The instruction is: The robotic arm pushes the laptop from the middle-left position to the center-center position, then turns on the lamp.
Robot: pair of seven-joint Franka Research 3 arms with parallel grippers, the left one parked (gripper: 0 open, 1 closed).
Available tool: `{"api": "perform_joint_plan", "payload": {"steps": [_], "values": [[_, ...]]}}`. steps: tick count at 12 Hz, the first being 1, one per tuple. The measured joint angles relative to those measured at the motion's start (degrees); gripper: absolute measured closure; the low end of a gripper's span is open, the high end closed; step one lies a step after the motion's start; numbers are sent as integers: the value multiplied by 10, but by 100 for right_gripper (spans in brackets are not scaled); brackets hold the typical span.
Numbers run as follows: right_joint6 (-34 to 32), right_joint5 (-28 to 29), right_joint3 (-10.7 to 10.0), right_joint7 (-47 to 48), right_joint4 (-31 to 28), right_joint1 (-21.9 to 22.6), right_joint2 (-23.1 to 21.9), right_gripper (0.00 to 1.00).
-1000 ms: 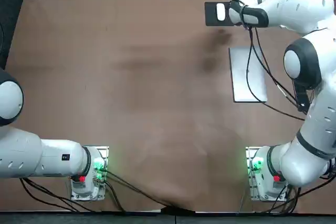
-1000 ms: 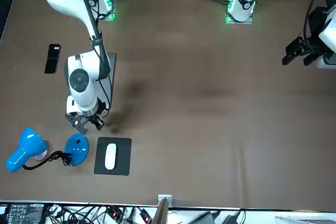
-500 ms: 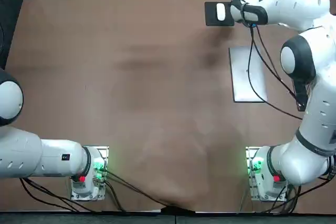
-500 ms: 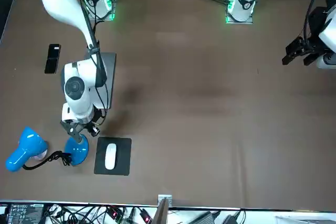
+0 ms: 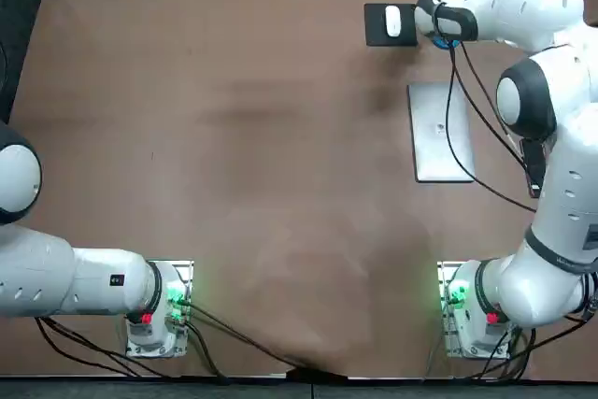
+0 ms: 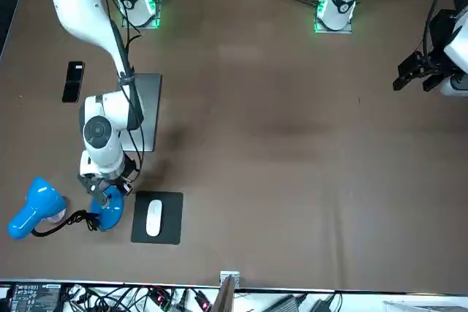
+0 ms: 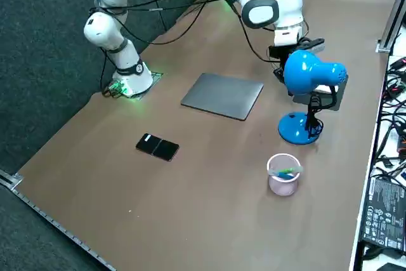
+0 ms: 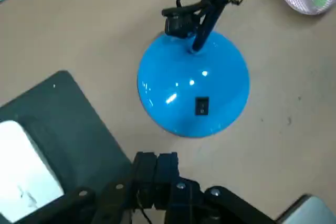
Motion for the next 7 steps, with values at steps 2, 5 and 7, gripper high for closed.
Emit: {"api": "perform_joint_plan", "payload": {"steps": [2,5,7], "values": [[3,0,0,0,12,-8,8,98],[4,0,0,-5,26,-20,18,98],[4,0,0,-10,31,-28,26,98]]}}
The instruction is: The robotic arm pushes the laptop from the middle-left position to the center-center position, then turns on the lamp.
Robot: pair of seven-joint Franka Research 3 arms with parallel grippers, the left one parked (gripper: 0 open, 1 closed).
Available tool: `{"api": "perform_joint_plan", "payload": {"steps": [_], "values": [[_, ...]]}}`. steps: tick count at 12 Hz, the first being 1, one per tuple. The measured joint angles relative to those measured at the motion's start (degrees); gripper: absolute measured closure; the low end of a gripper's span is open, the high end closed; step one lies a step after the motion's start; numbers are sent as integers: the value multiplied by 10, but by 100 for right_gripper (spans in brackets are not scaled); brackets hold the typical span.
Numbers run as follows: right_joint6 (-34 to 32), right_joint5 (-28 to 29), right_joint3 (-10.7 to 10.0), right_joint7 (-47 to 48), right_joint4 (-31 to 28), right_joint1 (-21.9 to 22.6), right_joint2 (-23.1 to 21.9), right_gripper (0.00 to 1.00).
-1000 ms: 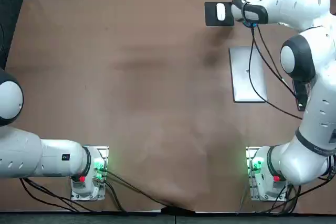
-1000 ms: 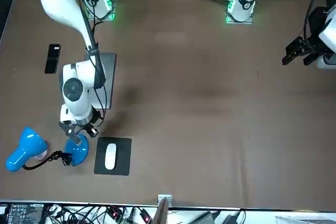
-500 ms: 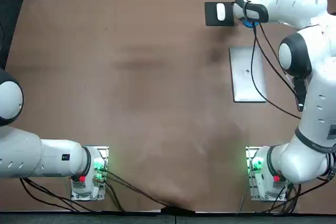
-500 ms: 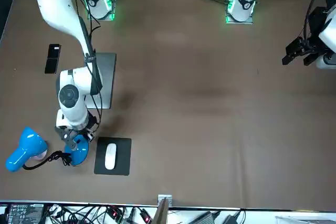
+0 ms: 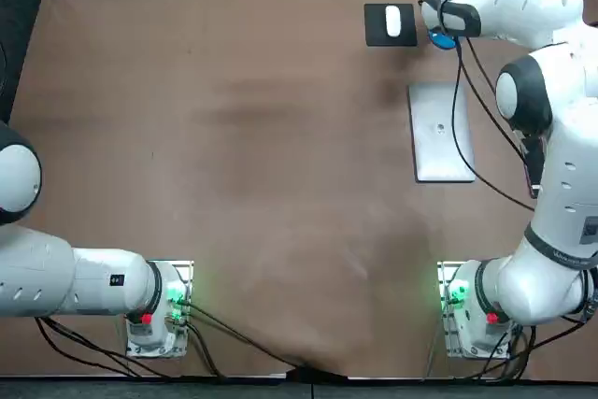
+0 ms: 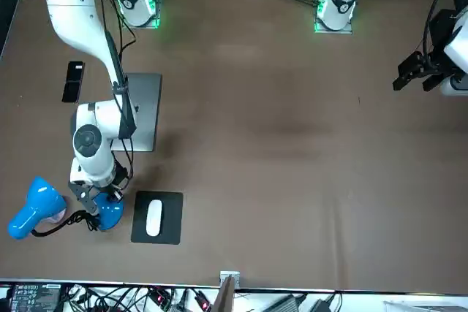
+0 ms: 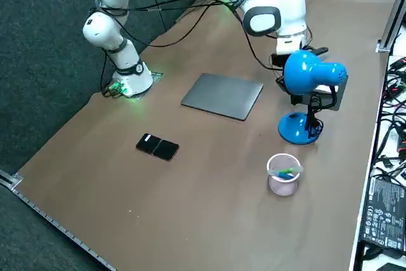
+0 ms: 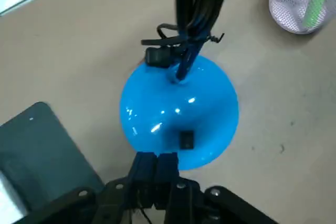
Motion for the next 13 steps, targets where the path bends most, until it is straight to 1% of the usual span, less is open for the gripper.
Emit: {"api": "perform_joint_plan", "payload": {"steps": [6,13], "values": [[1,0,0,-15,2,-17,15,98],[7,3,2,-15,3,-22,23,98]]}}
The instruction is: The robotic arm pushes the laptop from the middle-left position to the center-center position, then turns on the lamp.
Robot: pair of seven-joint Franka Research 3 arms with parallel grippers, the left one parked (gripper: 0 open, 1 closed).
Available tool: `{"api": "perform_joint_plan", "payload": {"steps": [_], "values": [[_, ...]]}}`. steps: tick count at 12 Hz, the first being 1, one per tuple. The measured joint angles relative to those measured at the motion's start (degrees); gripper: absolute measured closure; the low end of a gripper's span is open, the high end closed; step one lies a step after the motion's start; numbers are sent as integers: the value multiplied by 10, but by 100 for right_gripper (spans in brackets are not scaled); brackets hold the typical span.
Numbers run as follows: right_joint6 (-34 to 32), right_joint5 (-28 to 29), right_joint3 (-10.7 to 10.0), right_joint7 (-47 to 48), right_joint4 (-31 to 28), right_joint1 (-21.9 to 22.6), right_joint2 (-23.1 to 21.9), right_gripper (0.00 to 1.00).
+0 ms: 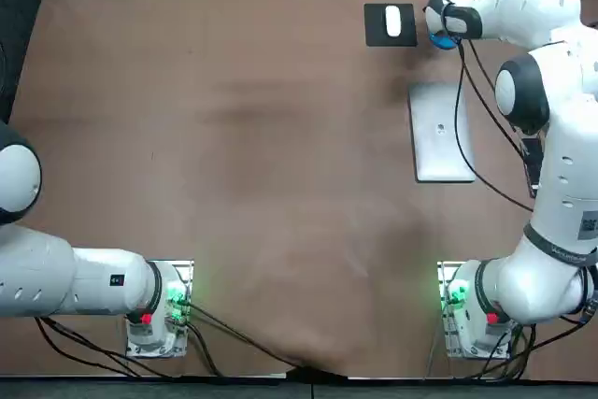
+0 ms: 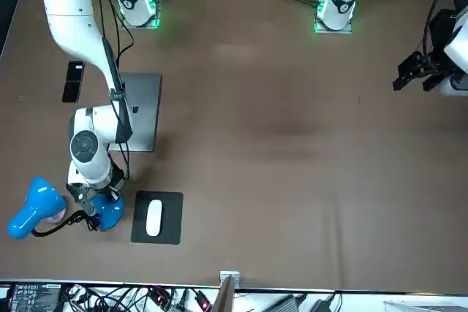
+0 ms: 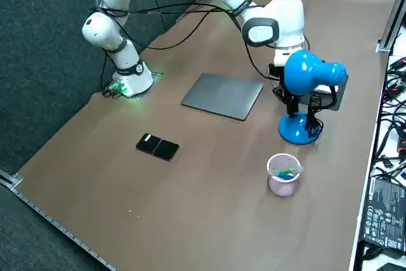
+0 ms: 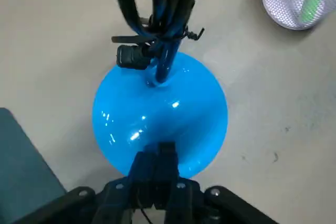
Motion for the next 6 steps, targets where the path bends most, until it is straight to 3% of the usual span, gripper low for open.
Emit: {"api": "perform_joint_plan", "payload": {"steps": [6], "values": [[8,0,1,0,0,-1,5,98]]}}
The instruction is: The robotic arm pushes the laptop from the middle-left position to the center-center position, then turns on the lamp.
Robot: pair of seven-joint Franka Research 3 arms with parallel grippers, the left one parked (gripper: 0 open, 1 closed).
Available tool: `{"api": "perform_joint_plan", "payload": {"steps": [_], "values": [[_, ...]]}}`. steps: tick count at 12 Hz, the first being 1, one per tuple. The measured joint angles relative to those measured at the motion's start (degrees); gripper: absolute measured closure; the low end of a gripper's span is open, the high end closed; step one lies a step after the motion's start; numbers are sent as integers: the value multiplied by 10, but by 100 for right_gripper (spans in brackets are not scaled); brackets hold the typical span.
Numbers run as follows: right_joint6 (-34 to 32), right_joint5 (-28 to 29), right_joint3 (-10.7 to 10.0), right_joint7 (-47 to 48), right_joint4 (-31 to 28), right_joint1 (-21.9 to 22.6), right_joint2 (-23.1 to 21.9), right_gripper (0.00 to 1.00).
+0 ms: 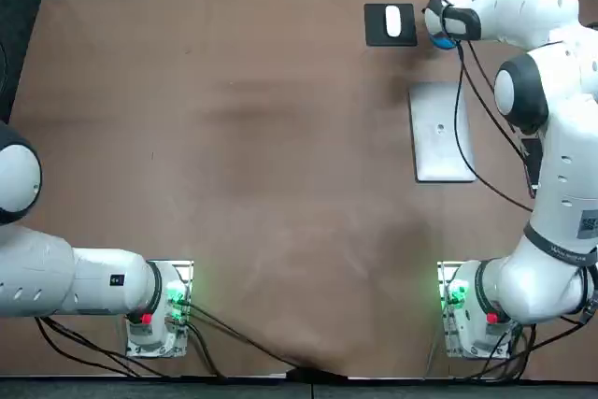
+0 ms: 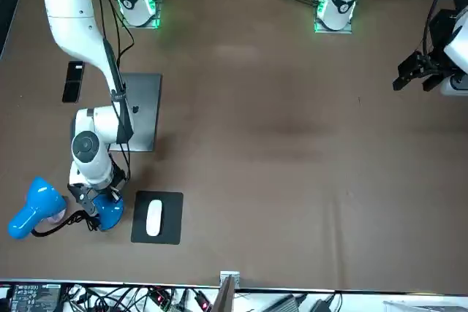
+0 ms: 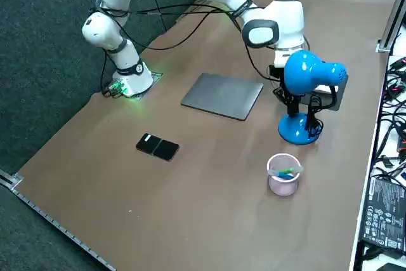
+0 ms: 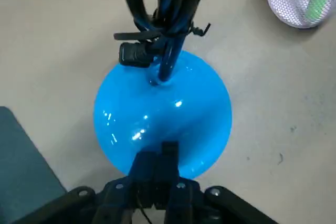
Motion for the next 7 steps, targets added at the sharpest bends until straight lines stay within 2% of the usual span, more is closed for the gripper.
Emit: {"api": "perform_joint_plan", "payload": {"steps": [7], "values": [[7,1,0,0,0,-2,1,98]]}}
